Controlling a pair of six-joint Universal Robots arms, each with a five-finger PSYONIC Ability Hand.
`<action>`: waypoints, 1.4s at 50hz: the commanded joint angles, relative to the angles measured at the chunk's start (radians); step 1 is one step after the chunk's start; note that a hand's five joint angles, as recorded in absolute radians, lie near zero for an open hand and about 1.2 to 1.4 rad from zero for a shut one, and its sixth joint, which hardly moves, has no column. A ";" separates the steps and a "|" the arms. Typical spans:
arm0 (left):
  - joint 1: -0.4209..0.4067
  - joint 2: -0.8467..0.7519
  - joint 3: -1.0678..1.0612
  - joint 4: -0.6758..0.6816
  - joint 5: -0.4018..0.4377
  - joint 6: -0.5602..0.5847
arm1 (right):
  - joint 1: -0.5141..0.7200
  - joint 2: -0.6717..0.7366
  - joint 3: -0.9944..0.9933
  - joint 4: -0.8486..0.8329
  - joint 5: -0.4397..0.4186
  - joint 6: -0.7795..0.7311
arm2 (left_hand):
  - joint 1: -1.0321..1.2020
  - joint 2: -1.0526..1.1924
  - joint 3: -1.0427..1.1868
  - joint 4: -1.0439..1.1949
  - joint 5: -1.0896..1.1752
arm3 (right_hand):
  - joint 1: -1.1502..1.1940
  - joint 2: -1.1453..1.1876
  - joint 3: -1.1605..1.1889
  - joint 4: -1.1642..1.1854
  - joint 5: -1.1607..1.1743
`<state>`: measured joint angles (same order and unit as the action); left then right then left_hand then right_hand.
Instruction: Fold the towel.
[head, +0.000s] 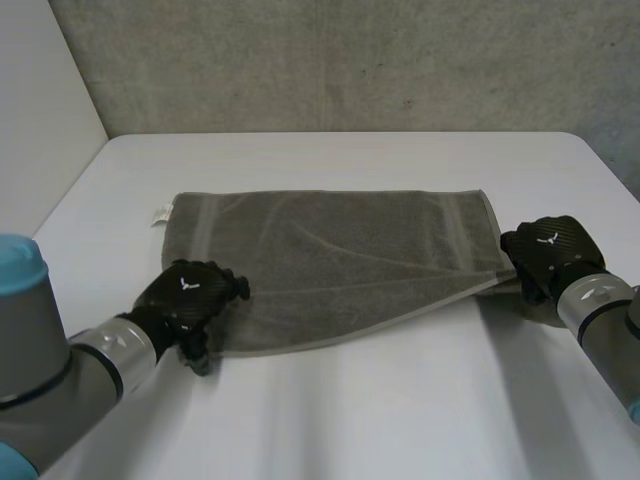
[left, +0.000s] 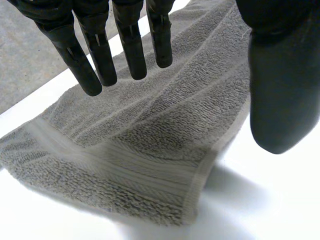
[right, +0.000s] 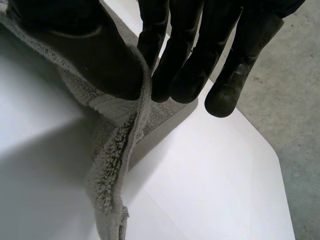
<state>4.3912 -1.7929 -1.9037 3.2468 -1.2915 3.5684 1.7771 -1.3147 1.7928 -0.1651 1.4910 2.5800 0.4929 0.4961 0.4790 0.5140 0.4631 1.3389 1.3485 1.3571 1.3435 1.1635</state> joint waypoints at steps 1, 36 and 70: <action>-0.044 -0.017 -0.032 0.076 -0.032 -0.049 | 0.004 0.003 0.007 -0.010 -0.001 -0.001 | -0.097 -0.101 -0.083 -0.118 -0.242 | 0.057 0.048 0.039 0.053 0.058; -0.050 -0.178 0.017 0.188 -0.143 -0.036 | -0.008 0.002 0.031 -0.031 -0.006 -0.006 | -0.009 -0.012 0.005 -0.030 -0.154 | 0.057 0.048 0.039 0.053 0.058; 0.065 -0.192 0.086 0.297 -0.285 0.040 | -0.012 -0.001 0.036 -0.048 -0.005 -0.007 | 0.352 0.349 0.366 0.331 0.207 | 0.057 0.048 0.039 0.053 0.058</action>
<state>4.4439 -1.9930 -1.8196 3.5352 -1.5703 3.6085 1.7656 -1.3166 1.8289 -0.2133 1.4863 2.5737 0.9358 0.9384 0.9387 0.9361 0.9168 1.3389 1.3487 1.3571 1.3435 1.1635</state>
